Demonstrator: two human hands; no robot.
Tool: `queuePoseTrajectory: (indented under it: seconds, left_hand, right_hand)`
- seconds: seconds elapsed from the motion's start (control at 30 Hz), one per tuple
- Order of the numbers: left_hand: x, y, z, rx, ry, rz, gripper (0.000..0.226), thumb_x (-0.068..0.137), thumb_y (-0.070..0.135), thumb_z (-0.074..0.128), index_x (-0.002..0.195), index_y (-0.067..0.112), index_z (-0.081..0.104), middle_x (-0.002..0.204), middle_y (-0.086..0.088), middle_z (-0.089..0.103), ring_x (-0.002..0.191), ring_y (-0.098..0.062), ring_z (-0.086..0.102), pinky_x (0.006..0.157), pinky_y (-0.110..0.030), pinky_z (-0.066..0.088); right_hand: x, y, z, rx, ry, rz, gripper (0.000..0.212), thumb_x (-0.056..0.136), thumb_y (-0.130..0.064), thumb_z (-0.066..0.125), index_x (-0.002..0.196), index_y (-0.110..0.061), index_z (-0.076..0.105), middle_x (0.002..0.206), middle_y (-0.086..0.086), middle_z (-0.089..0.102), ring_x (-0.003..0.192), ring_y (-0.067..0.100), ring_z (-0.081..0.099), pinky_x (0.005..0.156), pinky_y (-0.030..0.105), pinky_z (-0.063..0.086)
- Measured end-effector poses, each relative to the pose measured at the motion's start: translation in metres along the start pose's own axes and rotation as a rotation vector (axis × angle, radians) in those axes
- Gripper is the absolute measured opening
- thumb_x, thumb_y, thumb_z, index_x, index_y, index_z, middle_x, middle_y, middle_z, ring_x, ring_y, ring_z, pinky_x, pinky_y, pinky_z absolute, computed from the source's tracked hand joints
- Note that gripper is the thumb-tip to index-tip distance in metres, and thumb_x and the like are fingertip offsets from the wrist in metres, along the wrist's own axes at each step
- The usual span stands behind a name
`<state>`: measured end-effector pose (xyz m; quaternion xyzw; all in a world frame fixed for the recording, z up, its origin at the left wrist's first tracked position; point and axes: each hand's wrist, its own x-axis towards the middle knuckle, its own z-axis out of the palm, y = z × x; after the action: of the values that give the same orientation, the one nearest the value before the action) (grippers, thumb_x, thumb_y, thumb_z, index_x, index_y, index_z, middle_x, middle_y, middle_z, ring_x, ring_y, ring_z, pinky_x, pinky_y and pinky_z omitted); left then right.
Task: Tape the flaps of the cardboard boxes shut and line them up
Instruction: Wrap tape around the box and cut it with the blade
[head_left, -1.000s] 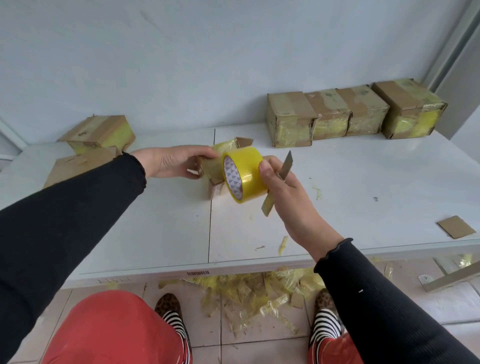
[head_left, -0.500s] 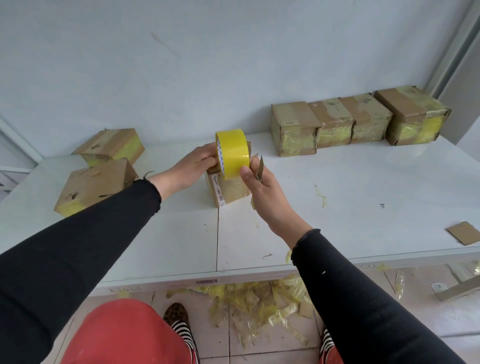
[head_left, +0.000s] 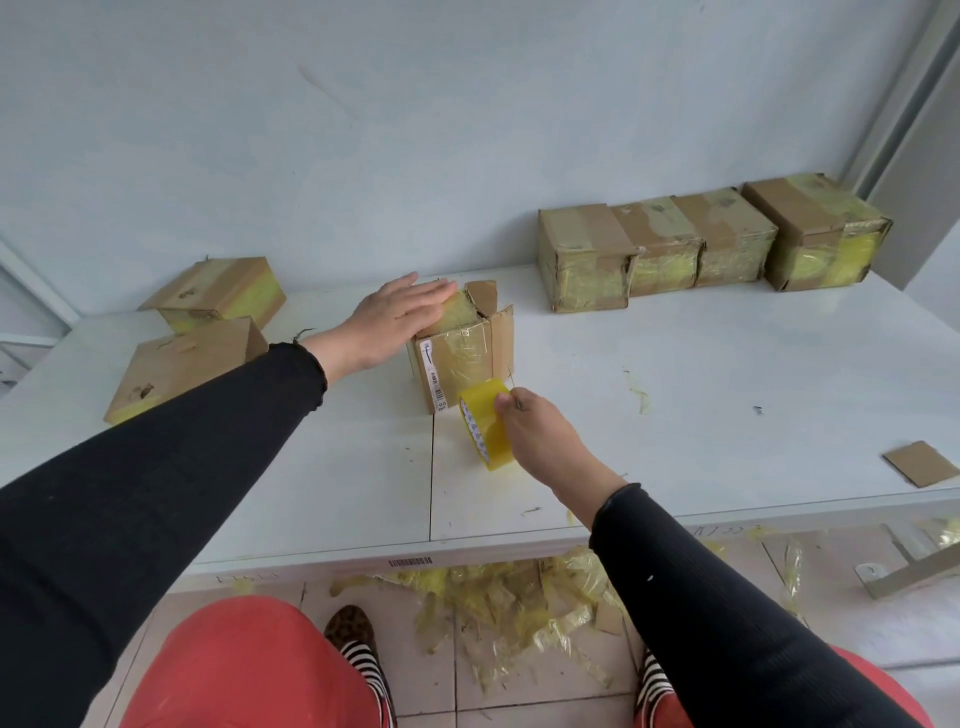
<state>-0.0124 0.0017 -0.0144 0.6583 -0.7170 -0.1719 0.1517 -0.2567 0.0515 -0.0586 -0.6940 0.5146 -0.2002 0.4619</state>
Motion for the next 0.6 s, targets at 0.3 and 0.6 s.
queuePoseTrajectory:
  seconds: [0.3, 0.6]
  left_hand:
    - [0.006, 0.044, 0.026, 0.322, 0.167, -0.163, 0.086, 0.085, 0.079, 0.057, 0.146, 0.02, 0.04, 0.141, -0.012, 0.053, 0.129, -0.035, 0.048, 0.103, -0.044, 0.041]
    - [0.011, 0.024, -0.015, -0.454, -0.262, -0.364, 0.065, 0.092, 0.079, 0.046, 0.115, 0.024, 0.071, 0.105, 0.002, 0.079, 0.099, -0.019, 0.075, 0.088, -0.035, 0.054]
  right_hand:
    - [-0.006, -0.004, 0.0, 0.046, -0.004, -0.006, 0.037, 0.109, -0.037, 0.034, 0.078, -0.018, 0.041, 0.072, -0.002, 0.045, 0.065, 0.018, 0.042, 0.06, 0.031, 0.033]
    - [-0.022, -0.022, -0.02, 0.459, 0.139, -0.469, 0.042, 0.111, -0.033, 0.04, 0.099, 0.006, 0.051, 0.08, 0.001, 0.042, 0.072, 0.012, 0.041, 0.066, 0.026, 0.037]
